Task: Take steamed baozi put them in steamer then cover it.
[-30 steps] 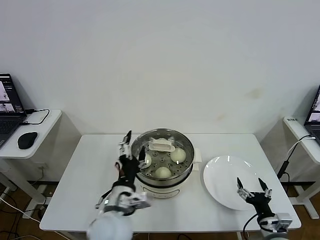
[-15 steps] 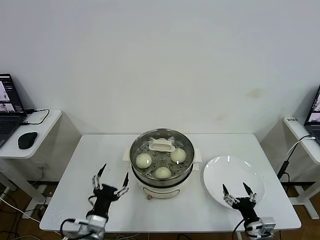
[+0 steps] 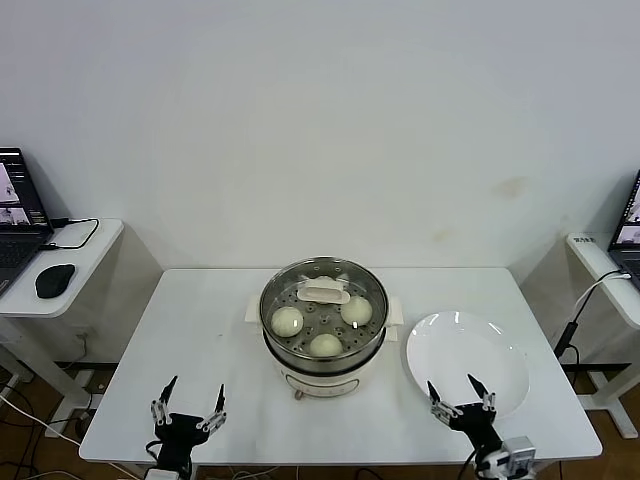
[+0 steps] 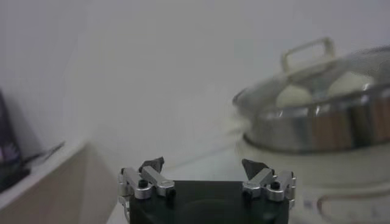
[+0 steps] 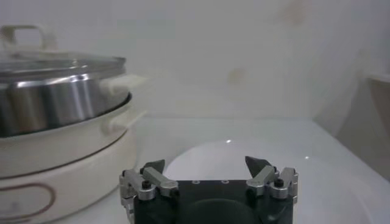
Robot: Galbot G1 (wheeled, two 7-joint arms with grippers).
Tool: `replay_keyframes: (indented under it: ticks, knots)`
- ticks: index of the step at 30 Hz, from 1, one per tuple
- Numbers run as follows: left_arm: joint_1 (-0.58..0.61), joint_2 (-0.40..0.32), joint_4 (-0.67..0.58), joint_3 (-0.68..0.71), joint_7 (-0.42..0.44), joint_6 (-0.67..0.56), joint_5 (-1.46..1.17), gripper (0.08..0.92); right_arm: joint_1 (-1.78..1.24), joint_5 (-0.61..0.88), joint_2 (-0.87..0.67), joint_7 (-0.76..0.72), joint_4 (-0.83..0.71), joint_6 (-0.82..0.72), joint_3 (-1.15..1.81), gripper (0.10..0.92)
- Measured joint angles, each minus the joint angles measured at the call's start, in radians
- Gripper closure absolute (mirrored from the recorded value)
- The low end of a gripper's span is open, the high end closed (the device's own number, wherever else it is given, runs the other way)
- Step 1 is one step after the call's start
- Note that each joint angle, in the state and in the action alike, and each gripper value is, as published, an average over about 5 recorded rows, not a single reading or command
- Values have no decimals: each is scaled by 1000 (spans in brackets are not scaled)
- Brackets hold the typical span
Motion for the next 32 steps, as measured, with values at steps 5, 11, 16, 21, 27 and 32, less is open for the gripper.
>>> replay_keyframes:
  ticks: [5, 11, 16, 21, 27, 32]
  knots:
    - [33, -4, -7, 0, -10, 15, -5, 177, -14, -9, -4, 8, 22, -14, -5, 203]
    - [67, -9, -25, 3, -16, 32, -6, 177, -29, -18, -7, 11, 46, -15, -8, 203]
    - [85, -13, -47, 9, -20, 44, -7, 177, -33, -25, -3, 11, 67, -18, -7, 203]
    - [100, -12, -67, 9, -24, 50, -9, 177, -43, -28, -8, 10, 83, -31, 3, 203]
    - [105, -10, -88, 15, -24, 53, -13, 177, -47, -38, -6, 6, 86, -38, 13, 203]
    - [111, -10, -97, 19, -22, 54, -14, 177, -42, -44, -5, 3, 82, -38, 21, 202]
